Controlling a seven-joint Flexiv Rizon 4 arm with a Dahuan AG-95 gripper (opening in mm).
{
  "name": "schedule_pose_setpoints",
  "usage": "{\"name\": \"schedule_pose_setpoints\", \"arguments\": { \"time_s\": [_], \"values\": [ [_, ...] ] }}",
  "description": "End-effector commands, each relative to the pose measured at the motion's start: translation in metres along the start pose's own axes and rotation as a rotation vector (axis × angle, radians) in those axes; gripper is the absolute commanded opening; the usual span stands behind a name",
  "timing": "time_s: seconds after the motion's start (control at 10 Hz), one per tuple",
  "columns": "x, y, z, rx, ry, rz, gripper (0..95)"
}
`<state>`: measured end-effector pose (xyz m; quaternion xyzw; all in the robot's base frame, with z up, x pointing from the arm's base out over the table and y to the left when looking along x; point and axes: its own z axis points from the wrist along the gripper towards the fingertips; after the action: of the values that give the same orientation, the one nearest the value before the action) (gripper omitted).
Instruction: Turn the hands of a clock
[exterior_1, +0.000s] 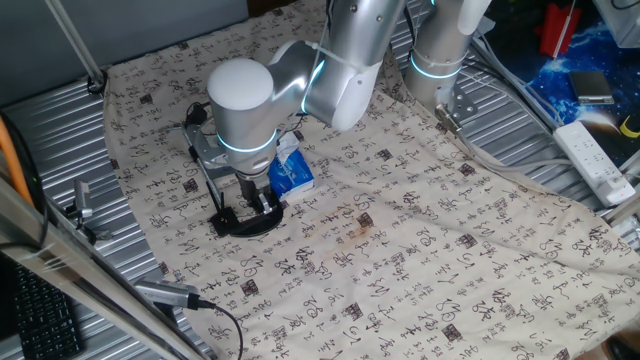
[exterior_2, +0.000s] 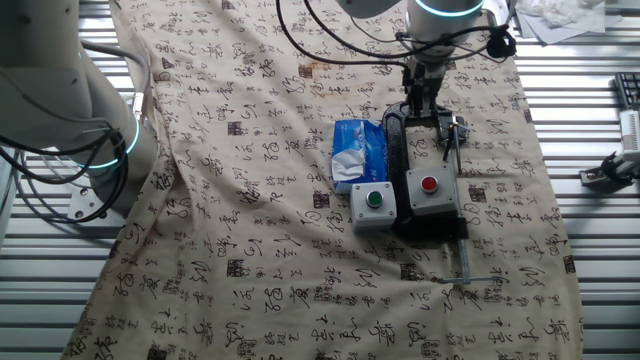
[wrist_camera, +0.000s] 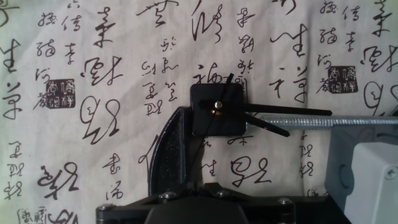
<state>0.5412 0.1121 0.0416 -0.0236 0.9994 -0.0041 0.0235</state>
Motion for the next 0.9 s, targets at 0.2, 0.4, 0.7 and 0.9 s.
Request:
{"name": "schedule_pose_setpoints", "arguments": {
  "time_s": [0.2,0.4,0.7,0.9],
  "values": [
    [-0.0005,-0.0002,-0.0003,-0.001,-0.001,0.002,0.0],
    [-0.0008,0.0000,-0.0001,-0.001,-0.002,0.003,0.0],
    [-0.0023,0.0009,-0.0004,-0.001,-0.002,0.004,0.0],
    [-0.0028,0.0017,-0.0004,-0.002,-0.002,0.004,0.0]
  ]
}}
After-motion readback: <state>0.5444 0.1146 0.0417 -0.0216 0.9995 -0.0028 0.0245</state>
